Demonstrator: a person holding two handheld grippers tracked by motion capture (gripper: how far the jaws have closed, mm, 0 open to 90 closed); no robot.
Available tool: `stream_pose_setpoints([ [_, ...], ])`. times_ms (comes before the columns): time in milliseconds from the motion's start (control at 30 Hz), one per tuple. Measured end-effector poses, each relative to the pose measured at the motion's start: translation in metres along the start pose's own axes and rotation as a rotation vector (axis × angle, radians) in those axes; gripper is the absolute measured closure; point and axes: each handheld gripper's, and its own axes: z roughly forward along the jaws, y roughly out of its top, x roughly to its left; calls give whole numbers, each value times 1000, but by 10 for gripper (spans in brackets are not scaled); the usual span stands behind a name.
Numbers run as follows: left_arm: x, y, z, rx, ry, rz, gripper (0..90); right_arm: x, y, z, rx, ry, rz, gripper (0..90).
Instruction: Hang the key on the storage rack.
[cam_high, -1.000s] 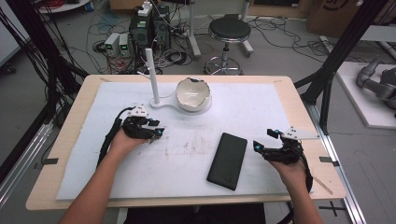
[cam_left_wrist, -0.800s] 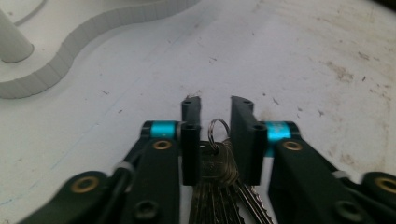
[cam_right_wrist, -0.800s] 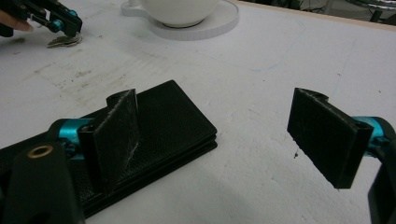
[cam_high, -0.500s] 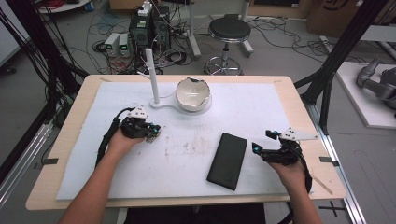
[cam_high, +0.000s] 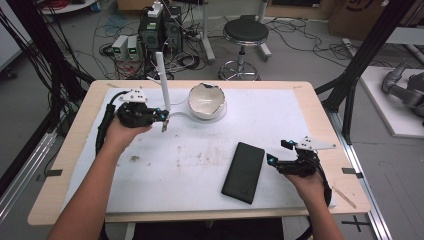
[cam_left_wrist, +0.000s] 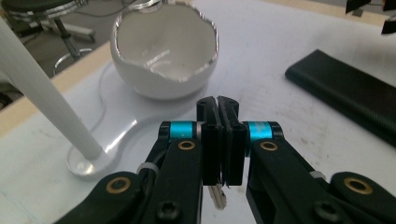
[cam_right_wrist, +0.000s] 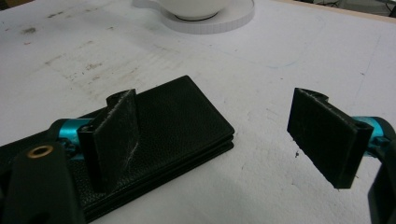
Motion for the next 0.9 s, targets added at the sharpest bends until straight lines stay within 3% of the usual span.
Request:
stream_pose_setpoints([
  [133, 4, 16, -2, -11, 3, 10, 879, 0, 0, 0, 3, -1, 1, 173],
  [267, 11, 47, -9, -34, 16, 25, 879, 1, 0, 0, 2, 1, -6, 173],
  [400, 22, 65, -14, -37, 31, 25, 879, 1, 0, 1, 6, 5, -4, 173],
  [600, 41, 78, -22, -46, 78, -9, 879, 2, 1, 1, 7, 6, -4, 173],
  [900, 60, 79, -25, -44, 133, -45, 879, 4, 1, 3, 19, 5, -5, 173],
])
